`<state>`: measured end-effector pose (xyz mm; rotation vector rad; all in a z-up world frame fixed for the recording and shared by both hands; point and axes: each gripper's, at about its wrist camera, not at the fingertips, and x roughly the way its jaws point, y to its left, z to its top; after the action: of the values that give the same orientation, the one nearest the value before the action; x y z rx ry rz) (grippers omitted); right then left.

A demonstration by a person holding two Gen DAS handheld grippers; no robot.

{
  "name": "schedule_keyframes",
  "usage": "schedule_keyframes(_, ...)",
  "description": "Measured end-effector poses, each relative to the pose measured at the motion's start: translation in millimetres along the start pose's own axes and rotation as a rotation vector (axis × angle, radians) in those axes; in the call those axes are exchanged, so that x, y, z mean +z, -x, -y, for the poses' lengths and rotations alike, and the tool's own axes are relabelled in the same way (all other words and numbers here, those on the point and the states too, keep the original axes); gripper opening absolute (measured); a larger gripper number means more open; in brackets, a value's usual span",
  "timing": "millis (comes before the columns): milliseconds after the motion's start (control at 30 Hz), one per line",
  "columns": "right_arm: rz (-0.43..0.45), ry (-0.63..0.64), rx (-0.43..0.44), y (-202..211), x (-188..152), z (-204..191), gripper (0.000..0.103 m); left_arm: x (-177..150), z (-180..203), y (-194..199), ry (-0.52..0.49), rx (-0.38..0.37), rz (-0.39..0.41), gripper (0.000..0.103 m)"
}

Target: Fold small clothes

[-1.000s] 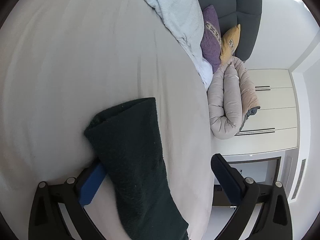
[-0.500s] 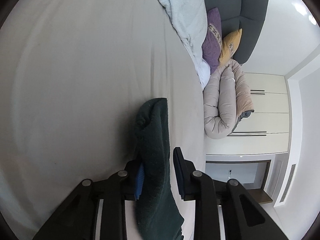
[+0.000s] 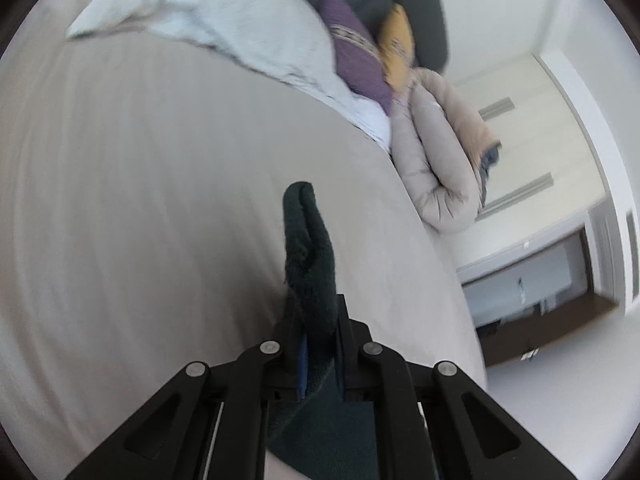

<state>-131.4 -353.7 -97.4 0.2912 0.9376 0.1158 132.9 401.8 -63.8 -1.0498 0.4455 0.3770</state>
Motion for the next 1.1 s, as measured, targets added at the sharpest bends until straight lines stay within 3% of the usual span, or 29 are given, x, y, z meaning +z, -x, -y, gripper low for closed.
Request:
schedule_keyframes(100, -0.003, -0.009, 0.010, -5, 9, 5, 0.102, -32, 78, 1, -0.339, 0.005, -0.030, 0.010)
schedule_keyframes(167, -0.001, -0.035, 0.038, -10, 23, 12, 0.102, -85, 141, 3, -0.680, 0.016, -0.045, 0.010)
schedule_keyframes(233, -0.002, -0.057, 0.083, -17, 40, 15, 0.102, -148, 180, 4, -0.951, 0.019, -0.059, 0.010)
schedule_keyframes(333, -0.081, -0.138, 0.227, -47, 73, 19, 0.097, -247, 205, 7, -1.311, 0.034, -0.035, 0.010)
schedule_keyframes(433, -0.197, -0.243, 0.418, -86, 102, 14, 0.090, -309, 199, 14, -1.520, 0.037, 0.001, 0.010)
schedule_keyframes(500, -0.292, -0.276, 0.563, -118, 119, -2, 0.088, -334, 190, 23, -1.609, 0.035, 0.032, 0.010)
schedule_keyframes(667, -0.445, -0.377, 0.746, -183, 137, -42, 0.088, -362, 184, 30, -1.749, 0.057, 0.113, 0.010)
schedule_keyframes(833, -0.550, -0.439, 0.782, -231, 134, -75, 0.083, -369, 182, 32, -1.807, 0.058, 0.158, 0.010)
schedule_keyframes(900, -0.581, -0.438, 0.807, -245, 133, -88, 0.073, -372, 182, 33, -1.816, 0.052, 0.163, 0.010)
schedule_keyframes(1033, -0.605, -0.360, 0.805, -258, 133, -114, 0.024, -375, 180, 34, -1.810, 0.051, 0.155, 0.011)
schedule_keyframes(1100, -0.586, -0.288, 0.759, -259, 138, -124, 0.015, -373, 180, 35, -1.796, 0.054, 0.154, 0.019)
